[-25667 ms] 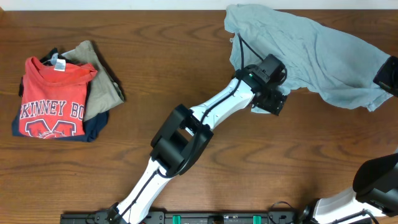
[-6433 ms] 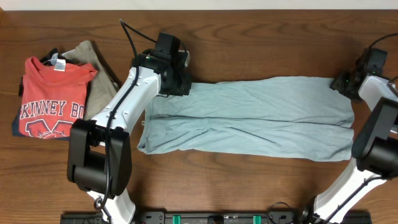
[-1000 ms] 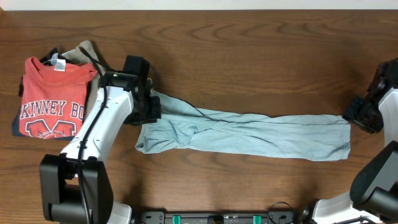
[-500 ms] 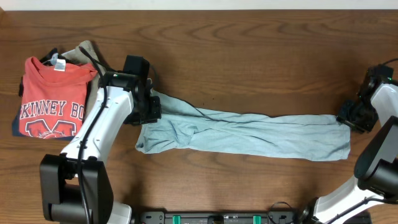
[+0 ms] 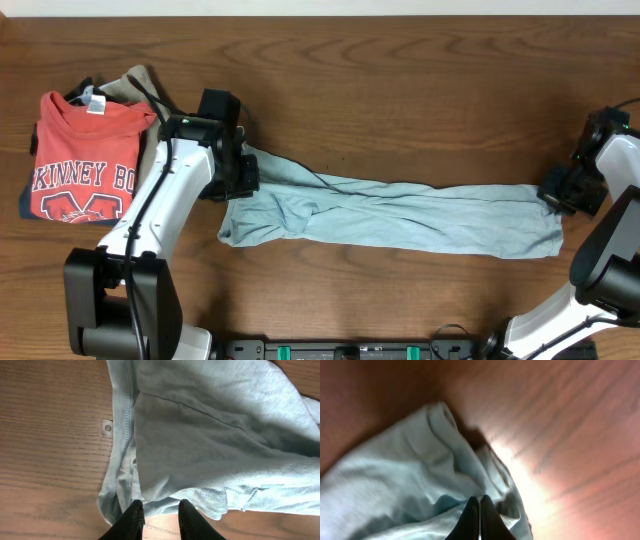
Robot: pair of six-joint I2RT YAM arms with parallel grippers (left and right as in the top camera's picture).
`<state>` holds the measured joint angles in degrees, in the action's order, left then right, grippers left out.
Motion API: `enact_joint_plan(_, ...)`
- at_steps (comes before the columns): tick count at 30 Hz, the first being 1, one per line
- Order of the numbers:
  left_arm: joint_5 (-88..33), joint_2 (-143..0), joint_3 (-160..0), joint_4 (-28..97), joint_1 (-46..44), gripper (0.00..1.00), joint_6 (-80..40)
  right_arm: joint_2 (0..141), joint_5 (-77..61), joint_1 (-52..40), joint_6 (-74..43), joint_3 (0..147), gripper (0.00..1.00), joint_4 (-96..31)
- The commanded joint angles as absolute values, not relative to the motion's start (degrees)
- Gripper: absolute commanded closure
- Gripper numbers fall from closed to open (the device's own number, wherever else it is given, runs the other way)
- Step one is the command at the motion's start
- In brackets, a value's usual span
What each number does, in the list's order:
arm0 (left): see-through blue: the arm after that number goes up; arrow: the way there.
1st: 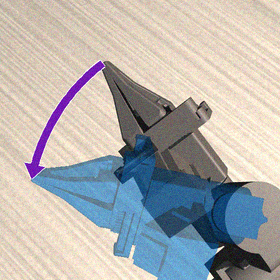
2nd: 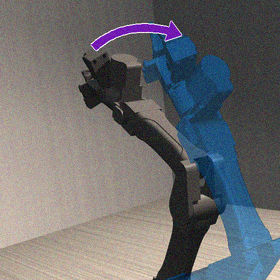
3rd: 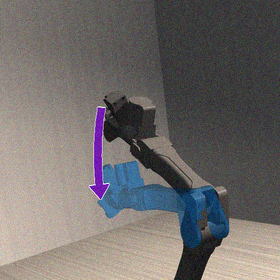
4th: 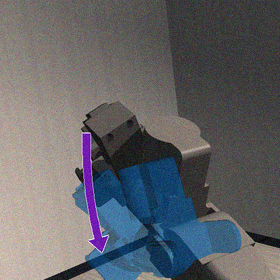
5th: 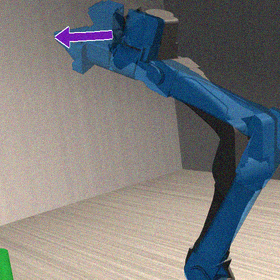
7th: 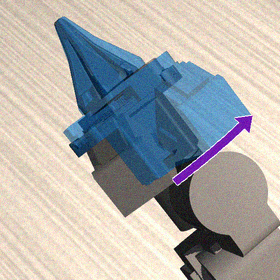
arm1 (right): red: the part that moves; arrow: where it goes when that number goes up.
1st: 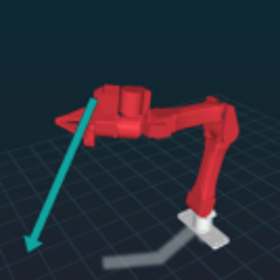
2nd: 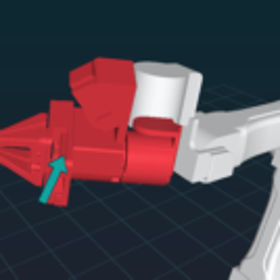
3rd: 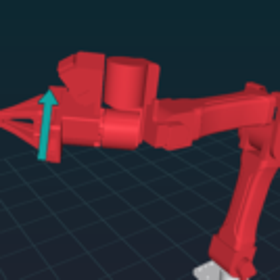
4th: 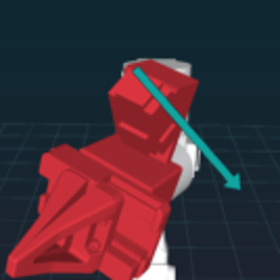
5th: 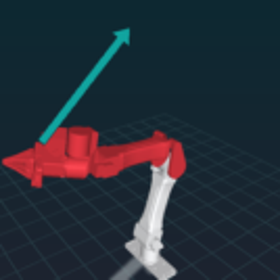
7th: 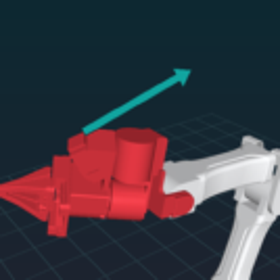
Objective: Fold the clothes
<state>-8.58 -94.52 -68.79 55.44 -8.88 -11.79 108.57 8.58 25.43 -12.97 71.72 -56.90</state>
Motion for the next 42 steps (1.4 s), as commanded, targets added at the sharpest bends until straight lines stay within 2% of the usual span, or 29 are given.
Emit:
enact_joint_plan(1,-7.9,-95.2,-68.4,55.5,-8.8,0.74,-11.7,109.0,8.8,26.0,-13.0,75.5,0.99,-60.2)
enact_joint_plan(5,-7.9,-95.2,-68.4,55.5,-8.8,0.74,-11.7,109.0,8.8,26.0,-11.4,79.2,0.98,-67.0)
enact_joint_plan(7,-7.9,-95.2,-68.4,55.5,-8.8,0.74,-11.7,109.0,8.8,26.0,-9.6,79.4,0.92,-68.2)
enact_joint_plan(10,-7.9,-95.2,-68.4,55.5,-8.8,0.73,-11.7,109.0,9.0,26.0,-7.7,79.0,0.91,-71.2)
enact_joint_plan(15,-7.9,-95.2,-68.4,55.5,-8.8,0.71,-11.7,109.0,13.8,27.4,-9.5,78.7,0.87,-75.7)
enact_joint_plan(23,-7.9,-95.2,-68.4,55.4,-8.8,0.7,-11.7,109.0,8.1,30.1,-9.6,77.9,0.41,-72.3)
enact_joint_plan(28,-7.9,-95.2,-68.4,55.4,-8.8,0.69,-11.7,109.0,1.0,30.4,-2.7,72.8,0.37,-66.3)
enact_joint_plan(36,-7.9,-95.2,-68.4,55.4,-8.8,0.69,-11.7,109.0,0.5,30.4,-1.0,63.9,0.37,-52.3)
enact_joint_plan(39,-7.9,-95.2,-68.4,55.4,-8.8,0.62,-11.7,109.0,-3.9,30.4,-1.0,62.0,0.36,-48.1)
enact_joint_plan(42,-7.9,-95.2,-68.4,55.4,-8.8,0.6,-11.7,109.0,-6.3,30.4,-1.0,61.4,0.33,-45.2)
